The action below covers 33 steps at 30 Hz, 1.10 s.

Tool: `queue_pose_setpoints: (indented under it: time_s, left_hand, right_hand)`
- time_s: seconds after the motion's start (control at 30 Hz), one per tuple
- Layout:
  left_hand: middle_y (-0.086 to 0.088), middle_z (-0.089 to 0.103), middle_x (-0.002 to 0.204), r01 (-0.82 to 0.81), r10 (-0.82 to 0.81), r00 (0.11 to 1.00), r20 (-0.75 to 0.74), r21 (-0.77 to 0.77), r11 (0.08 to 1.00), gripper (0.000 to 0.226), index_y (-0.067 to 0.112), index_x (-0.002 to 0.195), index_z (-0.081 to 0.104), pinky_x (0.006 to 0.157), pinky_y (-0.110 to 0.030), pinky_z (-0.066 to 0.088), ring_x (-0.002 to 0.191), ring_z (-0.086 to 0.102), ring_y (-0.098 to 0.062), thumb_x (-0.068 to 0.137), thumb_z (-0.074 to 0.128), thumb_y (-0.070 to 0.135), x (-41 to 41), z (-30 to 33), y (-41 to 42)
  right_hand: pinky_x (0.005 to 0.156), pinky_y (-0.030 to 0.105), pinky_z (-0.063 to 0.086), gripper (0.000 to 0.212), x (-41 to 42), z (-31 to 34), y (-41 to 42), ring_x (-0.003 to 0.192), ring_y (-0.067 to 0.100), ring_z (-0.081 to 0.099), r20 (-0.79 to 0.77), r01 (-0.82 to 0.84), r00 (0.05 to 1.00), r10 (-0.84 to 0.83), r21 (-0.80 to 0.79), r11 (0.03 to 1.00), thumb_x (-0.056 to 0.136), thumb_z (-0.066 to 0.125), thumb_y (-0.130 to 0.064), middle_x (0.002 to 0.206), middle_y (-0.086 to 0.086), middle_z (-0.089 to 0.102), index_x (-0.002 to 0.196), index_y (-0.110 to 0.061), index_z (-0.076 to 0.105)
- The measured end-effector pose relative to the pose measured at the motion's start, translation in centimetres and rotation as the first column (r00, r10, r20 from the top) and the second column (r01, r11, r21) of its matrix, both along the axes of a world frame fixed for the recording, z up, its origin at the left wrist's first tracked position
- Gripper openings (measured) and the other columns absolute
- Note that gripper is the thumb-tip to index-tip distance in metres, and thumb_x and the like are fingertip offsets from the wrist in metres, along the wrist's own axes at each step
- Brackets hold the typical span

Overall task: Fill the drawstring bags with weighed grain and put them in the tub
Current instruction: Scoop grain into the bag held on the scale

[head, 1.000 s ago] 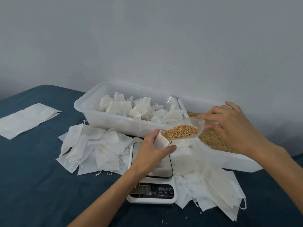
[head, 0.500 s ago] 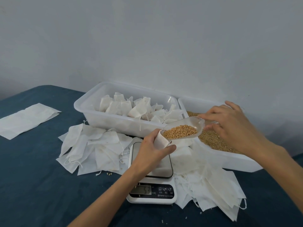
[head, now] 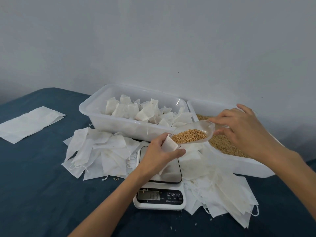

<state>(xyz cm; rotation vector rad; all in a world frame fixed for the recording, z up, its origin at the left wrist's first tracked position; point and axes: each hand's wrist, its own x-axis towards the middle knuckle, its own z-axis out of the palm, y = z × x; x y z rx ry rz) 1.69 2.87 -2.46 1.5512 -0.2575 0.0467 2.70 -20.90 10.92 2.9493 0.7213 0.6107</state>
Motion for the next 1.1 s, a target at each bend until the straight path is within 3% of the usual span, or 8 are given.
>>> queue_pose_setpoints:
  time_s: [0.1,0.2,0.4,0.57,0.7,0.8,0.97,1.1]
  left_hand:
    - [-0.002,0.076,0.106,0.033,-0.032,0.999,-0.023,0.028,0.999,0.039,0.023,0.108,0.072,0.092,-0.049,0.058,0.100,0.071,-0.029,0.076,0.086,0.040,0.0,0.4,0.4]
    - [-0.005,0.075,0.105,0.069,-0.068,0.997,-0.034,0.031,0.997,0.033,0.022,0.108,0.072,0.090,-0.043,0.058,0.094,0.071,-0.022,0.081,0.087,0.036,0.1,0.6,0.8]
    - [-0.016,0.071,0.109,0.151,-0.150,0.988,-0.022,0.101,0.983,0.040,0.013,0.110,0.072,0.089,-0.040,0.052,0.094,0.066,-0.022,0.080,0.088,0.034,0.9,1.2,1.8]
    - [-0.001,0.077,0.107,0.193,-0.193,0.981,-0.014,0.113,0.975,0.034,0.023,0.110,0.074,0.091,-0.037,0.055,0.098,0.071,-0.020,0.081,0.088,0.033,1.4,1.2,2.3]
    - [-0.007,0.076,0.112,0.182,-0.184,0.983,0.008,0.095,0.979,0.045,0.021,0.115,0.073,0.104,-0.055,0.052,0.109,0.069,-0.034,0.077,0.089,0.041,1.5,1.0,2.4]
    - [-0.007,0.076,0.114,0.180,-0.180,0.984,-0.001,0.083,0.980,0.047,0.022,0.116,0.072,0.107,-0.059,0.050,0.111,0.069,-0.034,0.077,0.089,0.042,1.5,0.8,2.5]
    - [-0.003,0.076,0.112,0.167,-0.167,0.986,-0.008,0.073,0.983,0.041,0.024,0.116,0.072,0.105,-0.052,0.053,0.109,0.069,-0.028,0.080,0.089,0.036,1.2,0.7,2.5]
    - [0.002,0.076,0.111,0.183,-0.183,0.983,0.007,0.033,0.983,0.037,0.025,0.117,0.071,0.089,-0.026,0.057,0.103,0.071,-0.015,0.084,0.089,0.023,1.1,0.5,2.5]
  right_hand:
    - [0.121,0.044,0.015,0.035,0.1,-0.3,-0.2,0.102,0.019,0.062,0.012,0.000,1.000,0.001,-0.007,1.000,0.091,0.073,-0.012,0.103,-0.006,0.068,0.123,-0.025,0.072]
    - [0.120,0.045,0.017,0.036,0.2,-0.7,-0.4,0.100,0.020,0.063,0.029,-0.008,1.000,0.008,-0.001,1.000,0.089,0.075,-0.010,0.100,-0.006,0.068,0.121,-0.024,0.073]
    - [0.120,0.046,0.018,0.038,0.3,-1.0,-0.7,0.100,0.020,0.063,0.033,-0.003,0.999,0.003,0.000,1.000,0.089,0.074,-0.007,0.101,-0.006,0.068,0.122,-0.025,0.073]
    - [0.120,0.046,0.018,0.033,0.2,-0.9,-0.3,0.099,0.022,0.064,0.039,0.004,0.999,-0.005,0.021,1.000,0.090,0.073,-0.010,0.100,-0.003,0.068,0.120,-0.023,0.074]
    - [0.121,0.042,0.013,0.035,0.1,-0.6,0.1,0.104,0.022,0.062,0.027,0.022,0.999,-0.022,-0.009,1.000,0.093,0.070,-0.011,0.103,-0.003,0.067,0.124,-0.024,0.071]
    - [0.121,0.040,0.010,0.037,0.1,-0.2,0.4,0.107,0.021,0.061,0.034,0.040,0.999,-0.039,-0.035,0.999,0.095,0.068,-0.010,0.108,-0.003,0.067,0.128,-0.026,0.069]
    - [0.122,0.042,0.010,0.035,-0.2,0.0,0.9,0.107,0.023,0.061,0.042,0.026,0.999,-0.025,-0.036,0.999,0.096,0.066,-0.010,0.105,-0.002,0.067,0.128,-0.024,0.070]
    - [0.121,0.046,0.013,0.034,-0.3,0.1,1.2,0.105,0.026,0.062,0.062,0.014,0.998,-0.011,-0.043,0.999,0.094,0.067,-0.010,0.104,0.001,0.068,0.126,-0.021,0.071]
